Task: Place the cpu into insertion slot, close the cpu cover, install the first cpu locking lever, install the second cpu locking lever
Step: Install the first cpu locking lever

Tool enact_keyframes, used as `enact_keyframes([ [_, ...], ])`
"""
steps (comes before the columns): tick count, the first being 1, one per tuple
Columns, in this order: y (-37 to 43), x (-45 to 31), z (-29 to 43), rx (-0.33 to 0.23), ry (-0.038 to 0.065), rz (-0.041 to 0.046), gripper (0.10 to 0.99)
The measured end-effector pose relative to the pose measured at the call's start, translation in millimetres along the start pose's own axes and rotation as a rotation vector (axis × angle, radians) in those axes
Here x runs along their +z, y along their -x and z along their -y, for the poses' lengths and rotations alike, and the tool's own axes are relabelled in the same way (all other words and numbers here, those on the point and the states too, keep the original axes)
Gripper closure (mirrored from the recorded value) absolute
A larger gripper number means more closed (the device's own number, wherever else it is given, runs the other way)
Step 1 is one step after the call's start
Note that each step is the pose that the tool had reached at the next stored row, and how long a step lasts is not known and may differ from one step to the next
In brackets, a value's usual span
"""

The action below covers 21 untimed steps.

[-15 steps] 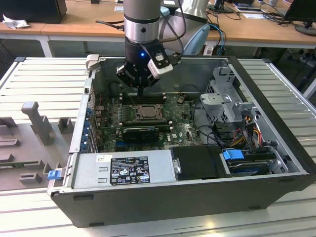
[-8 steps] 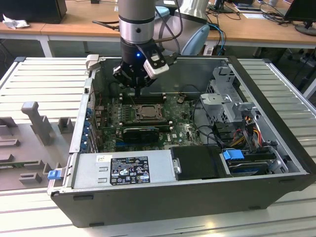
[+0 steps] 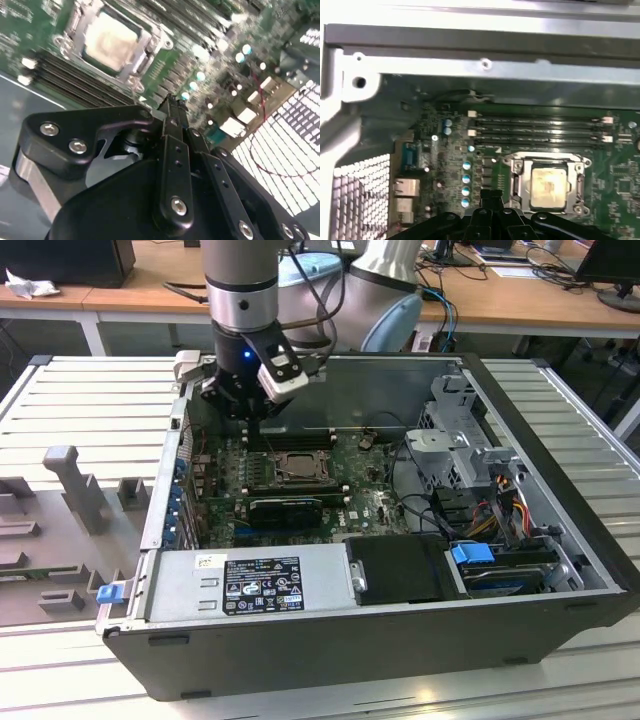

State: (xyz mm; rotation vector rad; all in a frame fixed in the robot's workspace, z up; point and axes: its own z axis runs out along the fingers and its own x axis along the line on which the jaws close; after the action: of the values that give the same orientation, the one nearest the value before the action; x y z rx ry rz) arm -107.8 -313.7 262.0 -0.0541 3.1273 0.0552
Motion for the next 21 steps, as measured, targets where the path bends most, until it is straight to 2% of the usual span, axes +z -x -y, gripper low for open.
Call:
enact_keyframes([
  [5, -3.6, 4.9, -11.4, -0.001, 0.003, 0.0003, 0.980],
  [7, -3.8, 6.7, -19.6, -0.001, 0.004, 0.0003, 0.980],
  [9, -3.4, 6.9, -22.1, -0.001, 0.004, 0.0002, 0.980],
  [12, 4.7, 7.2, -22.4, -0.001, 0.004, 0.0003, 0.980],
  [15, 17.5, 7.5, -22.1, -0.001, 0.004, 0.0002, 0.980],
  [18, 36.1, 8.5, -21.6, -0.001, 0.004, 0.0002, 0.980],
  [21, 48.6, 9.2, -21.1, -0.001, 0.007, 0.0001, 0.980],
])
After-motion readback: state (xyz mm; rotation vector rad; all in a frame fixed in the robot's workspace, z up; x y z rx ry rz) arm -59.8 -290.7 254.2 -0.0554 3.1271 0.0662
